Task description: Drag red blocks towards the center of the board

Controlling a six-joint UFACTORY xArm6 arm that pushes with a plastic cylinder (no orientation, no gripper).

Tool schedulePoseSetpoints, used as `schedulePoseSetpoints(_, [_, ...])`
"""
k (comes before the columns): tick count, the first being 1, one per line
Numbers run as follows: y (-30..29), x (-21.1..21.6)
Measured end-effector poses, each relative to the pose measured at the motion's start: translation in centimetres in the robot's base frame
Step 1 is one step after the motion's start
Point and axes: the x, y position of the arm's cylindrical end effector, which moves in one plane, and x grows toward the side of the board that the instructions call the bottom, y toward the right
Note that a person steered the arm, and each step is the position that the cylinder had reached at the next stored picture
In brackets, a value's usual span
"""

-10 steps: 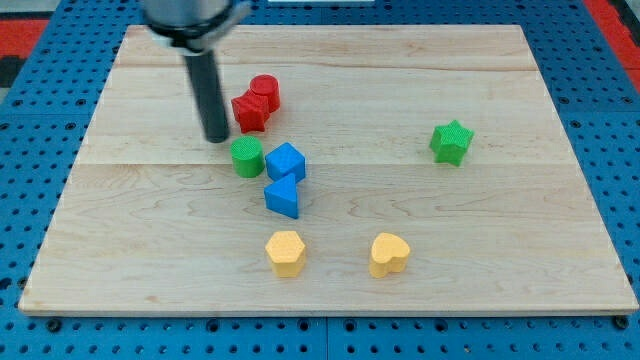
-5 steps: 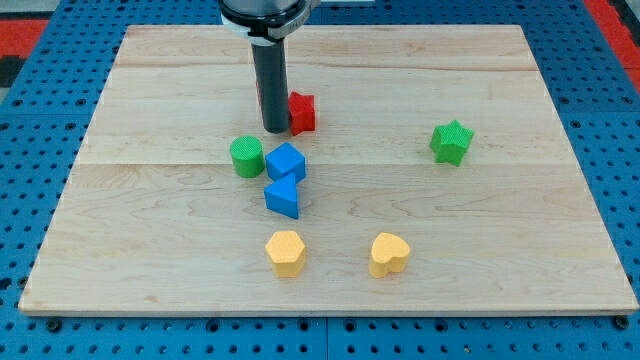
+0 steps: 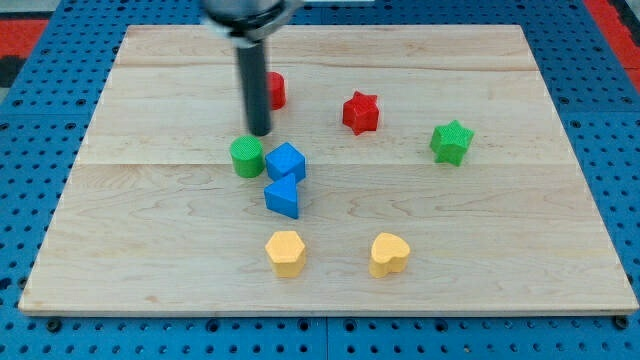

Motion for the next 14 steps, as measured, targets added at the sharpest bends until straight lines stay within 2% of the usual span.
schedulePoseSetpoints(1, [-2.7, -2.5])
schedulePoseSetpoints(3, [7.6, -9.6])
schedulePoseSetpoints(5, [8.4, -14.9])
schedulePoseSetpoints(6, [11.0, -16.4])
schedulePoseSetpoints(7, [14.4, -14.5])
schedulePoseSetpoints(10, [11.8, -13.5])
schedulePoseSetpoints(12, [6.8, -13.5])
schedulePoseSetpoints(13, [6.4, -12.0])
schedulePoseSetpoints(14, [9.7, -11.7])
